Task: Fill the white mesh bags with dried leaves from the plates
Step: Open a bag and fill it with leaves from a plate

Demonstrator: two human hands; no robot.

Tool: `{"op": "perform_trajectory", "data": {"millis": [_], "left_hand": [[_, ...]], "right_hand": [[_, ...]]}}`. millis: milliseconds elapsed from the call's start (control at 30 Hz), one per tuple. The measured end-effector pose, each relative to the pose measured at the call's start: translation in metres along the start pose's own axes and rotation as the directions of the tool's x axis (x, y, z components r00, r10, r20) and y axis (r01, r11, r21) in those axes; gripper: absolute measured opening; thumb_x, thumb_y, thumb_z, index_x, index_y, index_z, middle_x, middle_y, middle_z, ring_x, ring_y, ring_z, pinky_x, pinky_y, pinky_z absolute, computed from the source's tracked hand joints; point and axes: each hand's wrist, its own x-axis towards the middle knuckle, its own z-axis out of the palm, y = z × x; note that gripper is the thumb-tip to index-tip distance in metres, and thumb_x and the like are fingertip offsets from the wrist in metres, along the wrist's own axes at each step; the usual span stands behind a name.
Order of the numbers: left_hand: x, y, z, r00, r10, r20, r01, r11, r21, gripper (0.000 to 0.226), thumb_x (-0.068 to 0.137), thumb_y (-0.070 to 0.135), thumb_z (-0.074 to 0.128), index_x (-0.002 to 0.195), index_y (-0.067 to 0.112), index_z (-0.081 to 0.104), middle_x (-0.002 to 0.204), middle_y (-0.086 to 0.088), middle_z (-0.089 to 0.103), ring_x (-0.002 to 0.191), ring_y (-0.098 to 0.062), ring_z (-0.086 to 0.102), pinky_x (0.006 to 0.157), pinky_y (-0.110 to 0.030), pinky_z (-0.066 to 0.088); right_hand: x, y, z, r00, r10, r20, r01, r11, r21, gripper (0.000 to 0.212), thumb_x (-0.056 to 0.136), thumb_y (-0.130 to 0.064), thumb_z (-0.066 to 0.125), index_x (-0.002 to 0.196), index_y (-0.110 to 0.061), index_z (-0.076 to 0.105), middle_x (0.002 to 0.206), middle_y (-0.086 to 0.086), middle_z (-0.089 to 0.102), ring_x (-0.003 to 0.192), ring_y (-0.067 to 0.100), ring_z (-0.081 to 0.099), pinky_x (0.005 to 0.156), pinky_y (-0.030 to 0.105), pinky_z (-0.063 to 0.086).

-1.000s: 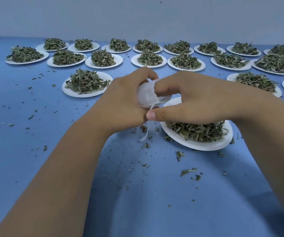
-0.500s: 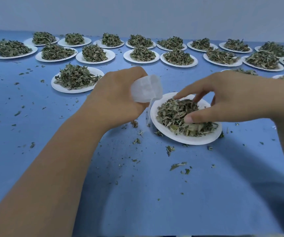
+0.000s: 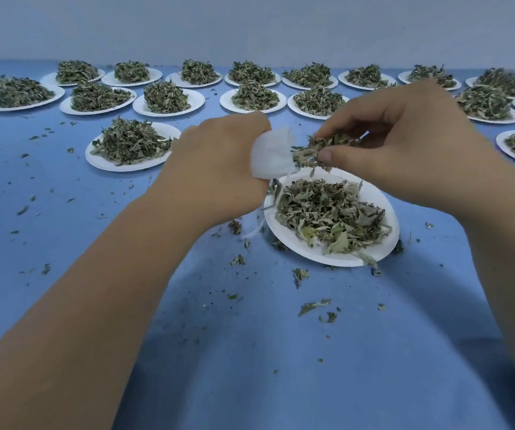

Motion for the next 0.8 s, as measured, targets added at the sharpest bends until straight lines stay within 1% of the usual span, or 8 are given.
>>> {"op": "perform_trajectory", "data": {"millis": [100,167,300,367,500,633,733,800], "left_hand": [[0.01,0.011,0.0,0.999,0.038,0.019,-0.039,0.999,0.034,0.024,0.077,0.023,0.068,0.095,0.025,0.052,0.079,0.006,0.052,0.074,-0.025,0.051,0.055,-0.029,0.027],[0.013,0.014,0.003,0.999,0.038,0.027,-0.038,0.999,0.026,0.022,0.075,0.02,0.066,0.088,0.024,0.048,0.076,0.005,0.049,0.07,-0.025,0.05,0.053,-0.03,0.026],[0.011,0.017,0.014,1.0,0.012,0.023,-0.012,1.0,-0.001,0.027,0.074,0.022,0.066,0.08,0.023,0.041,0.071,0.003,0.047,0.063,-0.015,0.046,0.051,-0.029,0.023],[0.011,0.017,0.017,1.0,0.012,0.0,-0.012,1.0,-0.018,0.024,0.072,0.026,0.066,0.082,0.022,0.044,0.07,0.004,0.048,0.063,-0.011,0.045,0.05,-0.029,0.024],[0.01,0.014,0.017,0.998,0.014,-0.058,-0.02,0.993,-0.114,0.017,0.071,0.027,0.058,0.08,0.021,0.045,0.066,0.005,0.046,0.06,-0.012,0.045,0.05,-0.03,0.026],[0.007,0.007,0.018,0.995,-0.035,-0.089,0.019,0.983,-0.182,0.015,0.076,0.031,0.054,0.082,0.02,0.045,0.068,0.002,0.048,0.061,-0.021,0.047,0.049,-0.033,0.035],[0.006,-0.003,0.016,0.993,-0.1,-0.07,0.08,0.968,-0.237,0.013,0.079,0.026,0.062,0.086,0.021,0.052,0.071,-0.001,0.054,0.065,-0.024,0.052,0.055,-0.042,0.045],[0.006,-0.011,0.013,0.988,-0.138,-0.074,0.115,0.96,-0.255,0.015,0.08,0.023,0.065,0.083,0.024,0.049,0.072,0.002,0.053,0.065,-0.02,0.051,0.055,-0.038,0.043]], "right_hand": [[0.001,-0.002,0.01,0.999,0.022,-0.044,-0.02,0.998,0.055,0.016,0.08,-0.023,0.082,0.088,-0.035,0.077,0.066,-0.027,0.064,0.063,-0.007,0.061,0.061,0.005,0.043],[0.001,-0.002,0.015,0.996,0.025,-0.087,-0.019,0.998,0.064,0.017,0.079,-0.021,0.081,0.087,-0.035,0.076,0.072,-0.024,0.064,0.066,-0.005,0.062,0.062,0.007,0.044],[0.0,0.0,0.022,0.986,0.093,-0.138,-0.067,0.981,0.18,0.021,0.076,-0.013,0.078,0.09,-0.028,0.075,0.076,-0.01,0.072,0.07,0.012,0.069,0.072,0.031,0.059],[0.0,0.001,0.027,0.985,0.115,-0.129,-0.083,0.969,0.234,0.019,0.076,-0.007,0.075,0.086,-0.02,0.066,0.075,-0.006,0.073,0.069,0.014,0.07,0.069,0.03,0.059],[0.0,0.002,0.03,0.999,0.022,-0.031,-0.014,0.973,0.231,0.012,0.085,-0.004,0.07,0.089,-0.014,0.075,0.083,-0.007,0.076,0.068,-0.002,0.068,0.061,0.013,0.046],[-0.002,0.005,0.021,0.986,0.035,0.164,-0.108,0.88,0.462,0.035,0.09,0.012,0.053,0.11,-0.012,0.069,0.101,-0.006,0.078,0.104,0.004,0.071,0.084,0.029,0.059],[-0.004,0.013,0.017,0.997,0.046,0.068,-0.065,0.945,0.322,0.035,0.089,0.011,0.058,0.104,-0.018,0.07,0.099,-0.012,0.077,0.103,0.003,0.071,0.081,0.038,0.06],[-0.005,0.017,0.012,0.993,0.042,0.107,-0.051,0.995,0.086,0.023,0.091,-0.015,0.069,0.103,-0.034,0.071,0.099,-0.028,0.071,0.096,-0.01,0.065,0.072,0.019,0.055]]}}
